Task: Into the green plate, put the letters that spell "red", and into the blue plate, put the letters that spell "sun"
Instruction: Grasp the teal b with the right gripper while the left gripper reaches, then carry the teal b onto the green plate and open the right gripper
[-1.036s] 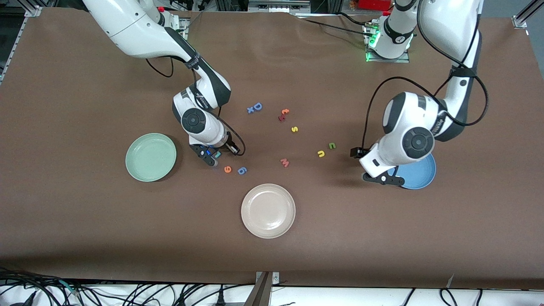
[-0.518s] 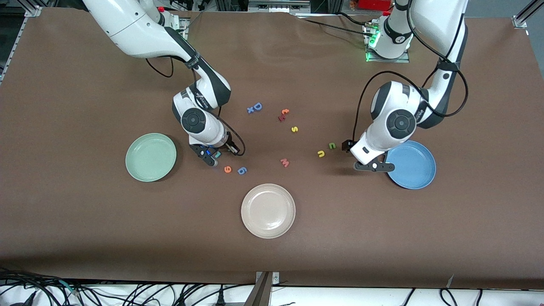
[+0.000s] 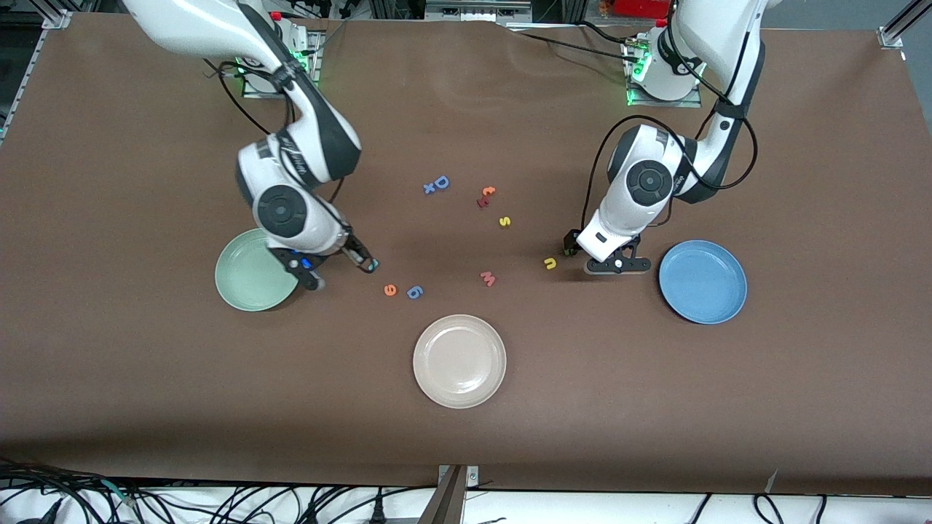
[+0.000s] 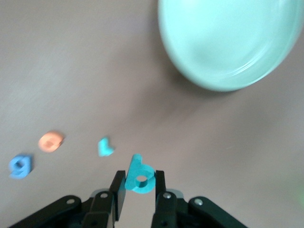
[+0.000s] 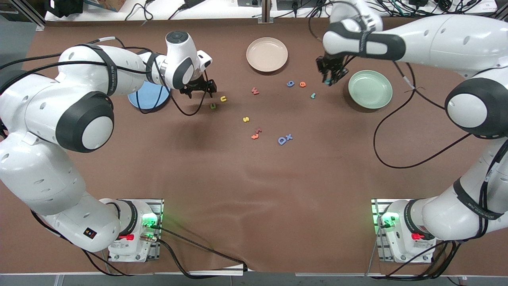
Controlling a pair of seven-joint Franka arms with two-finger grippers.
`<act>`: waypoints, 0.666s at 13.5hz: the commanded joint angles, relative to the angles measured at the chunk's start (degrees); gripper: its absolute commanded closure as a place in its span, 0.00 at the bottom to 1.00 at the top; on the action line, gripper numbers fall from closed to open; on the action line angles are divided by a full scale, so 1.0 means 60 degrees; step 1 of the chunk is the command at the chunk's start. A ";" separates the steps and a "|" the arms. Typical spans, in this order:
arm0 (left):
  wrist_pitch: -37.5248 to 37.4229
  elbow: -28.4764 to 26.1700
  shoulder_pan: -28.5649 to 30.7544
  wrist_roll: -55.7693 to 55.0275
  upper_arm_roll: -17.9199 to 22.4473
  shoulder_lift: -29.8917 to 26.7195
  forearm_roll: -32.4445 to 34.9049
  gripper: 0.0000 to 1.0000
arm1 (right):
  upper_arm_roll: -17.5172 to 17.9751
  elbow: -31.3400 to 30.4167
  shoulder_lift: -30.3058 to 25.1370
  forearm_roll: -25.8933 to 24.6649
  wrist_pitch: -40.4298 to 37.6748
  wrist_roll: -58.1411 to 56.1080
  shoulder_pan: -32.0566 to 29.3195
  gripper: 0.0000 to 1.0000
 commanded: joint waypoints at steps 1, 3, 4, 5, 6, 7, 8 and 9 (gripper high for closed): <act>0.0471 -0.0161 -0.0168 -0.0344 0.0061 0.0053 -0.0132 0.00 | -0.1095 0.0026 -0.0136 0.0156 -0.0838 -0.1481 -0.0047 1.00; 0.0881 -0.0132 -0.0388 -0.0724 0.0061 0.0375 -0.0132 0.00 | -0.1901 0.0026 -0.0107 0.0577 -0.1002 -0.2973 -0.0192 1.00; 0.1144 -0.0118 -0.0490 -0.0871 0.0061 0.0536 -0.0146 0.00 | -0.2180 -0.0003 -0.0005 0.0972 -0.0929 -0.3793 -0.0382 1.00; 0.1277 -0.0117 -0.0549 -0.0959 0.0061 0.0624 -0.0132 0.00 | -0.2241 -0.0033 0.0213 0.1208 -0.0827 -0.4468 -0.0718 1.00; 0.1337 -0.0132 -0.0549 -0.0975 0.0061 0.0654 -0.0132 0.00 | -0.2242 -0.0062 0.0375 0.1268 -0.0579 -0.4867 -0.1011 1.00; 0.1337 -0.0161 -0.0549 -0.0975 0.0061 0.0655 -0.0146 0.00 | -0.2256 -0.0106 0.0521 0.1254 -0.0345 -0.5059 -0.1101 1.00; 0.1366 -0.0161 -0.0549 -0.0975 0.0061 0.0684 -0.0132 0.00 | -0.2256 -0.0121 0.0711 0.1254 -0.0038 -0.5409 -0.1290 1.00; 0.1381 -0.0161 -0.0549 -0.0975 0.0061 0.0684 -0.0132 0.00 | -0.2256 -0.0121 0.0989 0.1240 0.0299 -0.5862 -0.1510 1.00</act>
